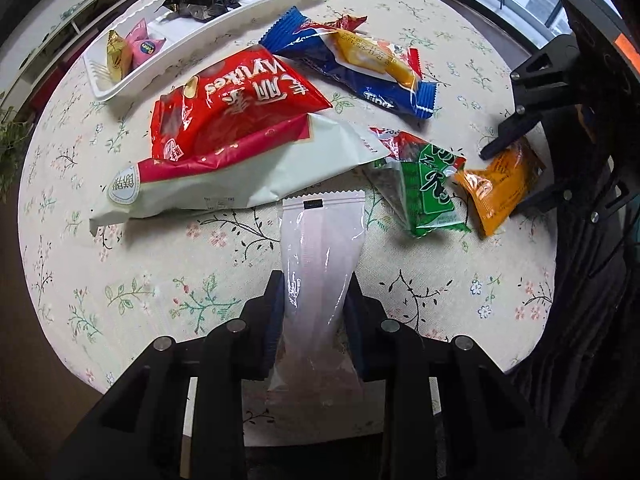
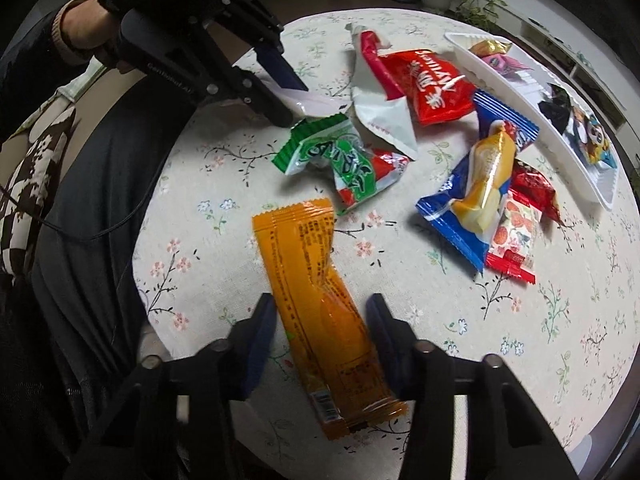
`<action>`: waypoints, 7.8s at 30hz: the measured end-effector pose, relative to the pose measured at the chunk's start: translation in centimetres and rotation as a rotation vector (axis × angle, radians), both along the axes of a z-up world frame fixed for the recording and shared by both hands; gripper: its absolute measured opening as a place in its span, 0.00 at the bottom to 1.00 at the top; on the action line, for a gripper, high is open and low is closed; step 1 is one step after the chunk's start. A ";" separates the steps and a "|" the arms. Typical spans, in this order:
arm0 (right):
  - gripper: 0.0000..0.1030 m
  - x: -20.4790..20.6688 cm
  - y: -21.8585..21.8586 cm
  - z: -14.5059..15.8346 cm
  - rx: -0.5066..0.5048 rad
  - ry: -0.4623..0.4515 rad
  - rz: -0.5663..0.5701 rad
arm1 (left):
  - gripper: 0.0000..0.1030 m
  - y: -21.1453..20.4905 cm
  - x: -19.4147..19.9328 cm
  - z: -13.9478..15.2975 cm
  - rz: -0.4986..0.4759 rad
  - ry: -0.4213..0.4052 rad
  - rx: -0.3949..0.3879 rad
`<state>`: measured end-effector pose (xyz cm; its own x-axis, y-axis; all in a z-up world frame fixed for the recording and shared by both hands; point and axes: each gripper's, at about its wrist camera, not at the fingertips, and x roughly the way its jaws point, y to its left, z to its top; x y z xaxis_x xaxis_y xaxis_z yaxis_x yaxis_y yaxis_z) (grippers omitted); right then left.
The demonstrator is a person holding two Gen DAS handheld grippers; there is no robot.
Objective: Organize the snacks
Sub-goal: 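Carry the pale pink bag and orange bar over the white tray, then lower the pale pink bag and orange bar into the tray, open both tools, then move both open tools back toward the remaining snacks, then grasp the white-red bag with the left tool while the right tool grasps the blue Tipo bag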
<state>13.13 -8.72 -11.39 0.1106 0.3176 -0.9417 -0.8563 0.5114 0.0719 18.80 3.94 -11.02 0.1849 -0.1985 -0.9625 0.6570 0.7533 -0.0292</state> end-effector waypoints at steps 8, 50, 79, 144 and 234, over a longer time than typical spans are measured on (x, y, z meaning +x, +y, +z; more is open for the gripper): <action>0.27 1.5 -0.5 0.1 0.026 0.067 -0.042 | 0.23 -0.1 0.3 0.0 0.008 0.001 -0.008; 0.24 7.9 -12.4 7.1 0.559 0.027 -0.616 | 0.22 6.3 5.1 9.2 0.360 -0.135 -0.609; 0.24 27.9 -7.3 9.7 0.517 -0.116 -0.791 | 0.22 1.1 28.3 9.2 0.474 -0.094 -0.600; 0.52 29.9 -5.2 4.6 0.287 -0.217 -0.835 | 0.65 -1.6 31.8 1.0 0.570 -0.053 -0.473; 0.71 5.7 -7.8 4.0 0.391 -0.178 -0.793 | 0.39 1.9 7.8 -0.3 0.563 -0.106 -0.115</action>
